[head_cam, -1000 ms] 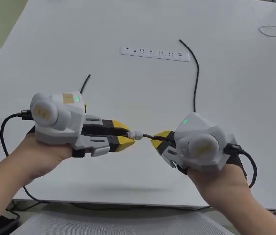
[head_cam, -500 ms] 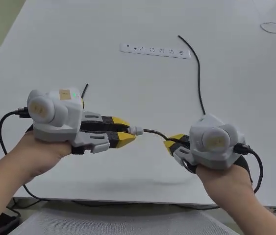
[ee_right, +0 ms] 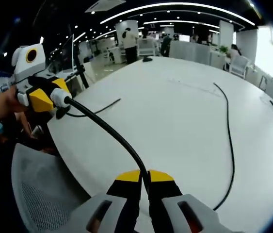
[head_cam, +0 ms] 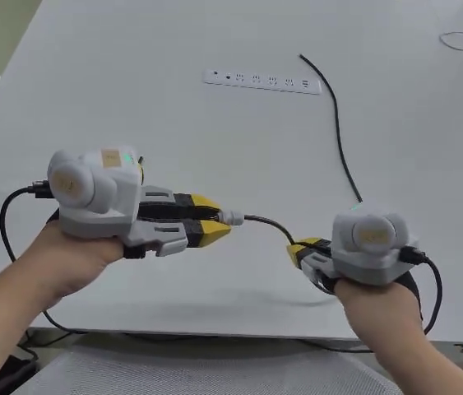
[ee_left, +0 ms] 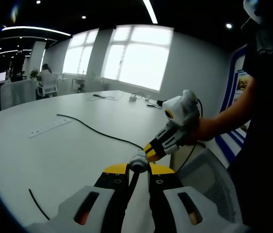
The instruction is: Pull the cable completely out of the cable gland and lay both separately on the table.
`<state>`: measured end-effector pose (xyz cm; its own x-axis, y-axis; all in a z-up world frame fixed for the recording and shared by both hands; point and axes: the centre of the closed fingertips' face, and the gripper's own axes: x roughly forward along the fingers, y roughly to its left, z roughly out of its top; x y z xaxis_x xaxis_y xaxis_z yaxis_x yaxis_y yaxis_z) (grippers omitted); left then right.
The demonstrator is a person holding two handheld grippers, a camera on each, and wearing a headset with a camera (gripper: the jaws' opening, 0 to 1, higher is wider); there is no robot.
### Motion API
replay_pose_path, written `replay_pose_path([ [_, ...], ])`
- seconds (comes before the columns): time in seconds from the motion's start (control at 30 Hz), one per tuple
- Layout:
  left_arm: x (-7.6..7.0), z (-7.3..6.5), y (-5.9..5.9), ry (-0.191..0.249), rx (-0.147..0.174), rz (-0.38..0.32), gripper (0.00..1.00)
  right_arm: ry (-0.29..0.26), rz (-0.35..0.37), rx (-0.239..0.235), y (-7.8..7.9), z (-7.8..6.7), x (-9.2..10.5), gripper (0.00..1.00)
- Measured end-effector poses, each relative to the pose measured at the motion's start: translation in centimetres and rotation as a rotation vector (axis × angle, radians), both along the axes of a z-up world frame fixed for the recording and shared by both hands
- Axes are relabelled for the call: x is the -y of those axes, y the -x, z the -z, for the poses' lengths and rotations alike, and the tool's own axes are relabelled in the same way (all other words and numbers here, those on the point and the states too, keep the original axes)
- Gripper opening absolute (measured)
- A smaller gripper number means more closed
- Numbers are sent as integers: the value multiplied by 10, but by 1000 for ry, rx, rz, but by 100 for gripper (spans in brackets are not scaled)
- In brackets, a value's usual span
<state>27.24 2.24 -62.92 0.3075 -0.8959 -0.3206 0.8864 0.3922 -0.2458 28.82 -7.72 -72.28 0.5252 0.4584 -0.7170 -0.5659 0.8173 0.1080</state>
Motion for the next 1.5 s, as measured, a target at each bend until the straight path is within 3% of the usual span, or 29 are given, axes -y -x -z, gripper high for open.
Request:
replay_pose_path([
  [0.13, -2, -1, -1, 0, 0, -5, 15, -9, -20, 24, 1, -7, -1, 0],
  [0.2, -4, -1, -2, -2, 2, -9, 15, 4, -53, 61, 0, -11, -3, 1],
  [0.53, -8, 0, -4, 0, -11, -21, 15, 30, -107, 117, 3, -28, -11, 3],
  [0.7, -6, 0, -3, 0, -13, -16, 15, 13, -140, 150, 3, -48, -20, 9],
  [0.8, -7, 2, -2, -8, -17, -14, 15, 27, -216, 193, 3, -60, -33, 13],
  [1.03, -6, 4, 0, -18, -16, -9, 15, 113, -409, 299, 8, -79, -71, 16],
  [1.17, -7, 4, 1, -19, -19, -8, 15, 152, -476, 318, 11, -79, -85, 15],
  [1.5, -5, 5, 3, -19, -19, -4, 15, 171, -523, 315, 12, -76, -95, 4],
])
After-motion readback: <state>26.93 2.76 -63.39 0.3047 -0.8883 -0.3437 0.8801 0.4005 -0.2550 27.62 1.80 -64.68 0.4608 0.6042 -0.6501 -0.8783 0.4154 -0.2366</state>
